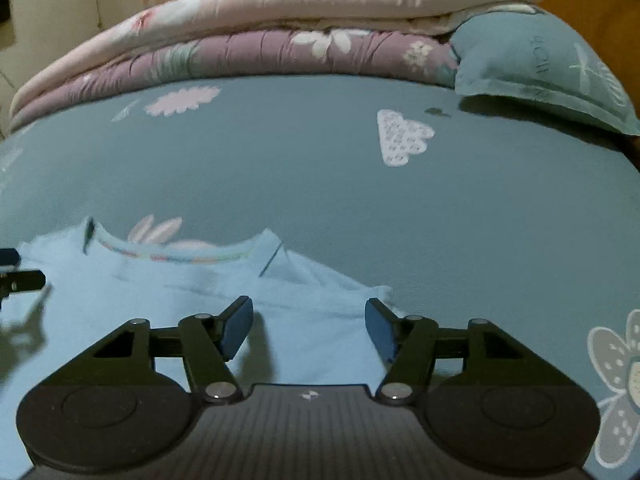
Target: Fold clothes
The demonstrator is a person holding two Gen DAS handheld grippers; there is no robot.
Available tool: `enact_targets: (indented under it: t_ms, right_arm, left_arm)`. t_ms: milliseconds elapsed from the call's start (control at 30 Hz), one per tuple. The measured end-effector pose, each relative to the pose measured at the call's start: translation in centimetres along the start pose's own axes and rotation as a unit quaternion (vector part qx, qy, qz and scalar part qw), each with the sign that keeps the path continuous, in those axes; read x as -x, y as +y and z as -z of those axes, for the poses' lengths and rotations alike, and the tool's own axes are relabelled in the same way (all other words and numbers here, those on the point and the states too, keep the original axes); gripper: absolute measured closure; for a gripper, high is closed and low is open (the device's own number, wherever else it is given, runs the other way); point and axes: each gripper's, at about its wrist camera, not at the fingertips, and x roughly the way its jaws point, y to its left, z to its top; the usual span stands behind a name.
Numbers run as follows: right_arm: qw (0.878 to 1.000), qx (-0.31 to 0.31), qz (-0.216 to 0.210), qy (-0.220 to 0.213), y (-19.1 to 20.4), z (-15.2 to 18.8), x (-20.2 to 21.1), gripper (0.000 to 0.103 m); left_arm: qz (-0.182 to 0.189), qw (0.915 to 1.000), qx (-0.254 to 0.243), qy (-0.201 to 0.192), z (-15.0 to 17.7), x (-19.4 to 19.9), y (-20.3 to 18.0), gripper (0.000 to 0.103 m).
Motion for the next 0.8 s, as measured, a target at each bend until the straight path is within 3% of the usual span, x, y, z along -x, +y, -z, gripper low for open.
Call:
enact_targets:
  t_ms: [100, 200, 367, 500, 567, 700, 800]
  right_arm:
    - [0.999, 0.016, -0.048, 0.002, 1.1, 0.3, 2.4, 0.035]
    - [0.995, 0.064, -0.069, 0.018, 3.1, 2.1, 4.9, 0.034]
    - [0.991, 0.11, -0.062, 0.04, 4.8, 7.0, 7.5, 0.034]
    - [0.99, 0.124, -0.053, 0.049, 5.4, 10.5, 9.0, 0.028]
    - [0.991, 0.122, -0.045, 0.043, 5.2, 11.0, 10.0, 0.028]
    - [0.992, 0.115, -0.049, 0.028, 5.7, 10.5, 11.1, 0.028]
    - [0.991, 0.116, -0.066, 0.026, 7.1, 10.5, 11.5, 0.027]
  left_arm:
    - [0.038, 0.999, -0.023, 0.0, 0.7, 2.2, -1.0, 0.02]
    - [0.051, 0.9974, -0.049, 0.008, 2.3, 4.2, -2.6, 0.02]
    - [0.027, 0.998, -0.056, 0.01, 6.4, 6.8, -3.2, 0.02]
    - [0.018, 0.9988, -0.031, 0.035, 9.2, 7.7, -2.7, 0.02]
    - [0.02, 0.999, -0.015, 0.035, 9.2, 8.9, -2.5, 0.02]
    - [0.034, 0.9981, -0.05, 0.011, 8.8, 11.2, -3.8, 0.019]
    - [0.039, 0.9951, -0.076, 0.05, 9.2, 10.7, -5.5, 0.019]
